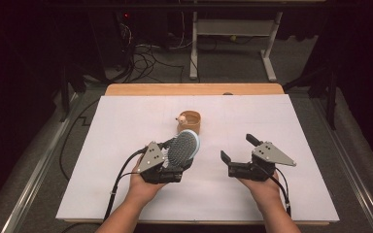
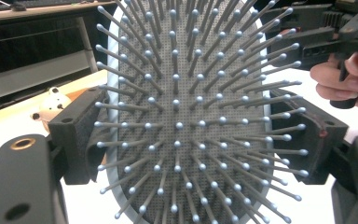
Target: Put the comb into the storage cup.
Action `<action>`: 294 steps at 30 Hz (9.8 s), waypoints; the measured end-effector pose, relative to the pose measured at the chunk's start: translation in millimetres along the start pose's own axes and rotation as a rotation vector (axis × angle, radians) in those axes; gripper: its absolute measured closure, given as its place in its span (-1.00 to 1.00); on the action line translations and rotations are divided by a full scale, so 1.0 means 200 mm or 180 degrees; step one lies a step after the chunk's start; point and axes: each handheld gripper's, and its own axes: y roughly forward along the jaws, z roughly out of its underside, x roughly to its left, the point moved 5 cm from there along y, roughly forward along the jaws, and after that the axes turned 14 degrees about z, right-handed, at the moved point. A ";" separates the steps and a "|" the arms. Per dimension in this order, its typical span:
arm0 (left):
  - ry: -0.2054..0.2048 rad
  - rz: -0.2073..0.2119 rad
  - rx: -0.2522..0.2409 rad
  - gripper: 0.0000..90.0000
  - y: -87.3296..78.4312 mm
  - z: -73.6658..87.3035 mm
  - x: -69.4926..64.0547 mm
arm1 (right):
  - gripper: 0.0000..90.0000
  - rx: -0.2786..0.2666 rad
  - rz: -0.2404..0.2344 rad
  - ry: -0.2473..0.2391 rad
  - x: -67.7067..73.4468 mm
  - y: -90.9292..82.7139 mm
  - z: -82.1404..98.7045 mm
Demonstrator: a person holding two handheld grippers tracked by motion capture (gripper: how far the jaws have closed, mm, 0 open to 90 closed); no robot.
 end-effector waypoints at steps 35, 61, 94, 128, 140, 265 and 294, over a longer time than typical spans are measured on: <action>0.0100 0.0013 0.0081 -0.54 0.06 0.01 -0.07 | -0.92 -0.0099 -0.0587 0.0200 0.22 -0.06 -0.11; 0.0173 0.0069 0.0206 -0.54 0.12 0.03 -0.12 | -0.92 -0.0044 -0.0899 0.0273 0.33 -0.05 -0.09; 0.0266 0.0109 0.0228 -0.54 0.15 0.01 -0.18 | -0.30 0.0155 -0.1179 0.0650 0.34 -0.02 -0.07; 0.0317 0.0056 0.0257 -0.54 0.15 0.01 -0.18 | 0.15 0.0273 -0.1195 0.0933 0.33 -0.03 -0.08; 0.0341 0.0014 0.0274 -0.54 0.15 0.01 -0.19 | 0.26 0.0315 -0.1201 0.1071 0.31 -0.03 -0.08; -0.0267 -0.0380 -0.0091 -0.99 -0.41 0.29 0.24 | 0.33 -0.0406 -0.0232 0.0644 -0.15 -0.18 -0.17; -0.0347 -0.0247 -0.0073 -0.99 -0.41 0.33 0.24 | 0.33 -0.0644 -0.0047 0.0483 -0.11 -0.12 -0.28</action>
